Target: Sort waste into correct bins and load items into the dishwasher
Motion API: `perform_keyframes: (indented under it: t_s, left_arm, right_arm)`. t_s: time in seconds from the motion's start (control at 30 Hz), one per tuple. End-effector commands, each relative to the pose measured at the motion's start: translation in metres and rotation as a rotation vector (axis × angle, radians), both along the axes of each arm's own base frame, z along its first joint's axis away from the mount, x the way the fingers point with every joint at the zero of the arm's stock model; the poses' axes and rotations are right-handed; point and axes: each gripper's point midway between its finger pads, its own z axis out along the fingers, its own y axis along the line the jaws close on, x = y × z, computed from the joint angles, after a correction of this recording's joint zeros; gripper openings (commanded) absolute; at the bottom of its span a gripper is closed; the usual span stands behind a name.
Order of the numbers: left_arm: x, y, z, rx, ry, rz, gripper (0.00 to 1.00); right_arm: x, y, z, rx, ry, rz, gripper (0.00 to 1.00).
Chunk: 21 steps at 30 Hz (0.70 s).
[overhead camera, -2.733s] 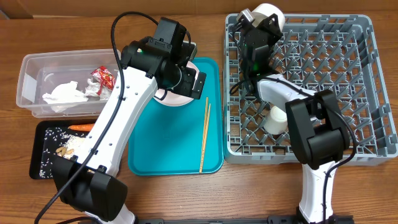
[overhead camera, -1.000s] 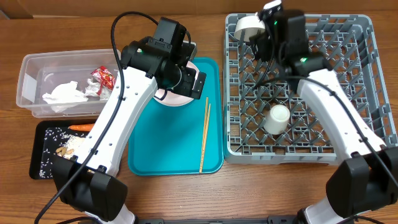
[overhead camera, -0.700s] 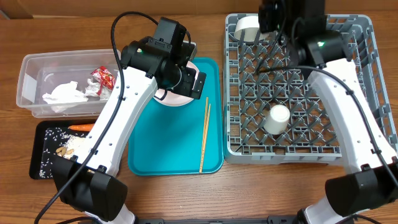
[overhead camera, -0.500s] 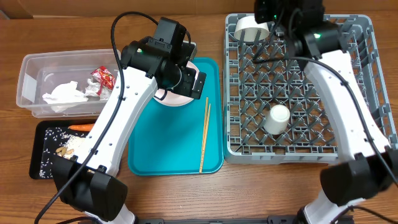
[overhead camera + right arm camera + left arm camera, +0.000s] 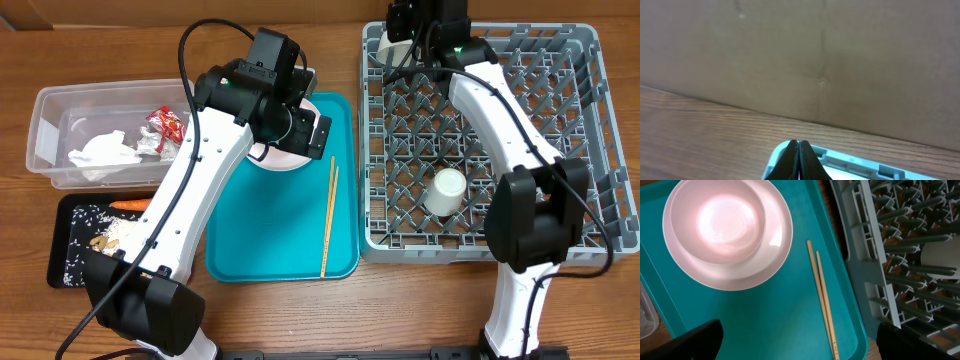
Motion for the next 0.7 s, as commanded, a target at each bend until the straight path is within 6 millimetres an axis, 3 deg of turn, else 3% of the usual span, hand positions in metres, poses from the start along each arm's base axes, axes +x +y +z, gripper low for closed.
perform_keyframes:
  t_s: [0.0, 0.23, 0.67]
  left_arm:
    - [0.003, -0.001, 0.014, -0.005, -0.041, -0.004, 1.00]
    - [0.002, -0.001, 0.014, -0.005, -0.041, -0.004, 1.00]
    - [0.003, -0.001, 0.014, -0.005, -0.041, -0.004, 1.00]
  right_arm:
    - [0.011, -0.010, -0.004, 0.010, -0.018, -0.022, 0.04]
    - [0.022, -0.027, -0.038, 0.001, 0.025, -0.050, 0.04]
    - [0.024, -0.024, -0.064, 0.012, 0.063, -0.022, 0.04]
